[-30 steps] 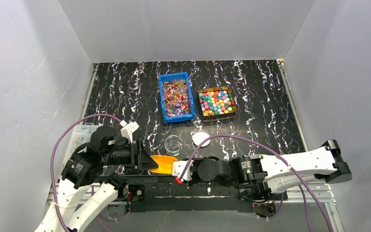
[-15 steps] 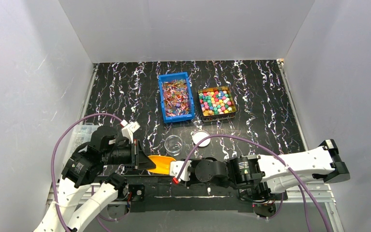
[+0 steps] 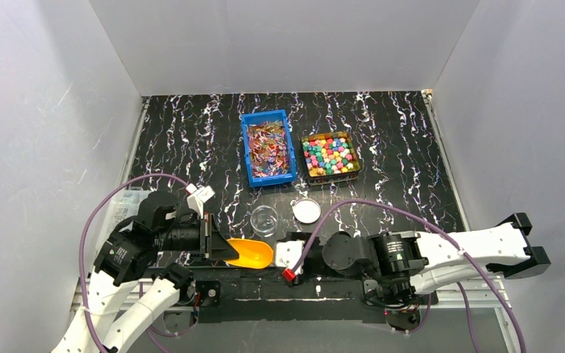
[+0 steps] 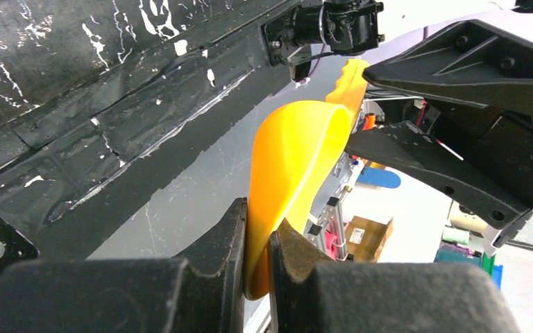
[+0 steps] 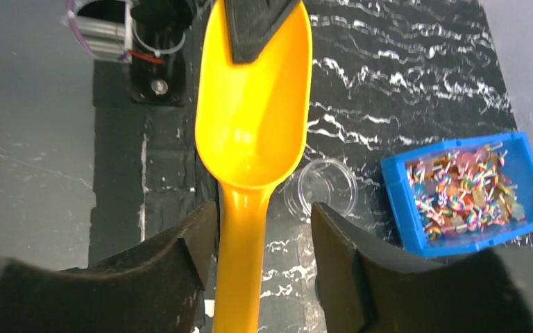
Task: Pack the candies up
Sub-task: Pick up the spatula from the center of the board.
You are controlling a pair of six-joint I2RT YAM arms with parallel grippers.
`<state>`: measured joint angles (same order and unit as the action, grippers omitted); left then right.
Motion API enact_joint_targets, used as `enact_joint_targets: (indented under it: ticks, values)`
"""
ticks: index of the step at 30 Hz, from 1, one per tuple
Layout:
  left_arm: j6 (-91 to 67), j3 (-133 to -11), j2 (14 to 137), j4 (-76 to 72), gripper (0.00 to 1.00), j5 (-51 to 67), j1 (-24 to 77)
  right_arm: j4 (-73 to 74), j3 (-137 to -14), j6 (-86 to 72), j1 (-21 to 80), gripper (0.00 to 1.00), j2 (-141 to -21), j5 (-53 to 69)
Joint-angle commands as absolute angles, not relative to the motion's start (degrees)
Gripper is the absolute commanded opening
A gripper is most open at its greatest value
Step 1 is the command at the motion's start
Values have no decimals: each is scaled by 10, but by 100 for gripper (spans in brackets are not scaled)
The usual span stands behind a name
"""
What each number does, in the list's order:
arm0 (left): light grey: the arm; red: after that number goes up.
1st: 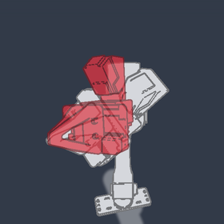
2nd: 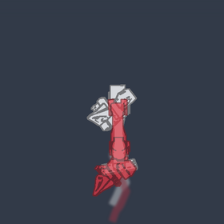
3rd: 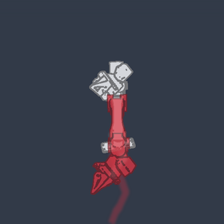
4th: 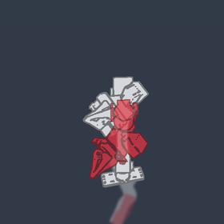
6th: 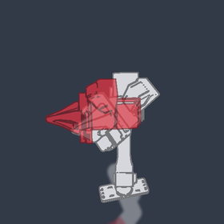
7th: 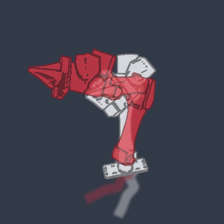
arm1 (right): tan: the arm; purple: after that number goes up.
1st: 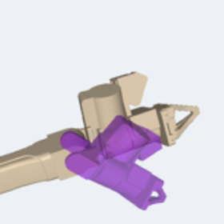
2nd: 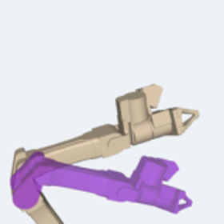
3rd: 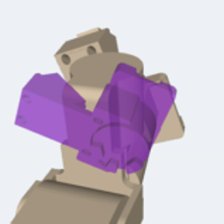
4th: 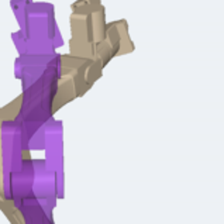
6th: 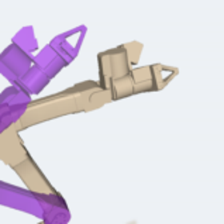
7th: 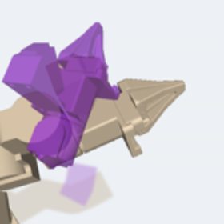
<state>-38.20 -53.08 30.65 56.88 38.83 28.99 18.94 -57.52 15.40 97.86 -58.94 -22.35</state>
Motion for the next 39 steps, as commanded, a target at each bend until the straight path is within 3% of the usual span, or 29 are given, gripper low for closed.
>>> enact_joint_targets:
  ticks: [1, 7, 18, 32, 36, 39]
  values:
    - [-390, -545, 307, 554, 0, 434, 291, 142, -569, 179, 983, 64, -567, -183]
    - [-409, -553, 307, 532, 0, 460, 292, 136, -551, 184, 983, 67, -558, -153]
    - [-437, -548, 296, 511, 0, 480, 292, 83, -527, 186, 982, 60, -561, -169]
    - [-456, -543, 286, 495, 0, 490, 292, 45, -520, 194, 982, 30, -569, -205]
    - [-456, -538, 285, 495, 0, 489, 292, 38, -522, 194, 983, 5, -570, -206]
    - [-456, -536, 284, 495, 1, 483, 292, 40, -524, 191, 983, 1, -570, -208]
